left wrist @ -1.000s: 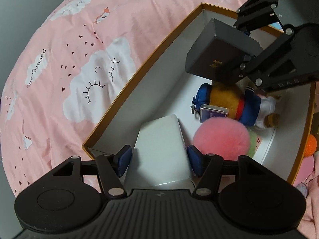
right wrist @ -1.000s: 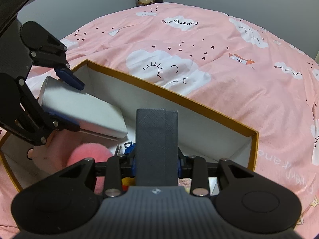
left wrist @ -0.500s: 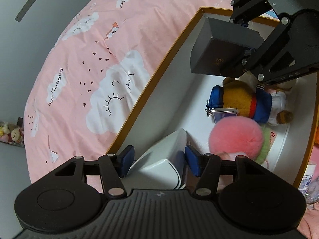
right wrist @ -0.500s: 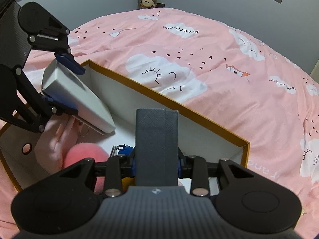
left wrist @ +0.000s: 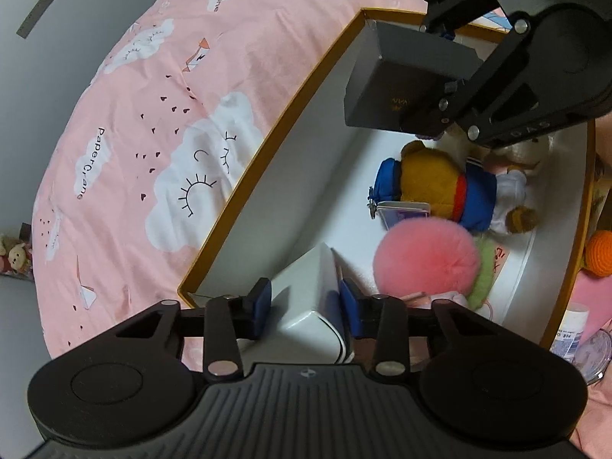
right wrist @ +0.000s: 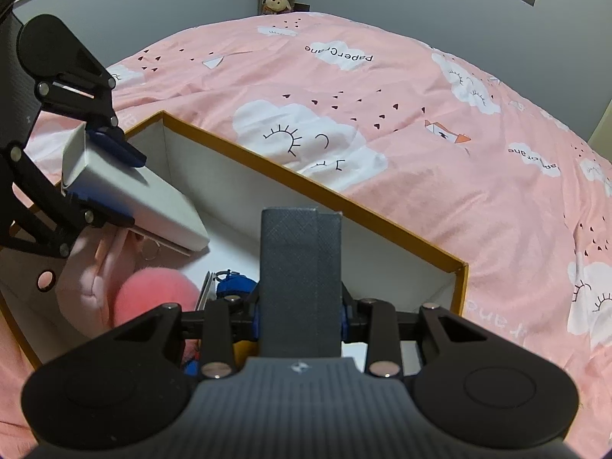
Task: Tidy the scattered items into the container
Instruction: 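Lower the white box into the box and open left tool while right tool lowers the dark grey box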
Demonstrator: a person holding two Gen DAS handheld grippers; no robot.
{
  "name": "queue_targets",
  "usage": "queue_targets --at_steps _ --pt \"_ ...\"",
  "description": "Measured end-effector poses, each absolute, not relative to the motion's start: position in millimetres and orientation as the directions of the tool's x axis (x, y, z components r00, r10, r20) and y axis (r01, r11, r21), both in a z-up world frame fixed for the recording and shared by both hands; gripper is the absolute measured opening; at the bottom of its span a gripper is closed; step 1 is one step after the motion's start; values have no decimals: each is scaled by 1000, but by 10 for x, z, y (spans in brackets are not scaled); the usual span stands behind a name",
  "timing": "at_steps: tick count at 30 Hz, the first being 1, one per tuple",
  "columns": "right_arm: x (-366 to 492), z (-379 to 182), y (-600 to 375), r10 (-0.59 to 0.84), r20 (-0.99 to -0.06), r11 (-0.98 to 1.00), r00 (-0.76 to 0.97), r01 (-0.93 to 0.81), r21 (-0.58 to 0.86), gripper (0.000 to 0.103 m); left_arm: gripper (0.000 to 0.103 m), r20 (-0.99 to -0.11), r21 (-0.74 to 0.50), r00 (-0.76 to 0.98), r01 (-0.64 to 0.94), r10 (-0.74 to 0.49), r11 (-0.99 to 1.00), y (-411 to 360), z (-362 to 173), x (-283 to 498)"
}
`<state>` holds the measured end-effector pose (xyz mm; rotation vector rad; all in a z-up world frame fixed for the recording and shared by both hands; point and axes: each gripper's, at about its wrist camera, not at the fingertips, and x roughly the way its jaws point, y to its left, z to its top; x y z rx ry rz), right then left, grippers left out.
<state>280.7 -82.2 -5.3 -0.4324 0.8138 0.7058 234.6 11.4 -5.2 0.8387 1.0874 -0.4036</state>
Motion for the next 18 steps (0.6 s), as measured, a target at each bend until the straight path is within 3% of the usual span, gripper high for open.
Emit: queue_targets --at_steps 8,18 --pt "2810 -61 -844 403 -781 700 477 -710 -72 37 31 -889 382 451 634 80 673 81 20 2404" --pt "2811 -64 -846 405 -783 701 471 -710 -65 37 31 -905 302 425 622 12 722 93 181 2421"
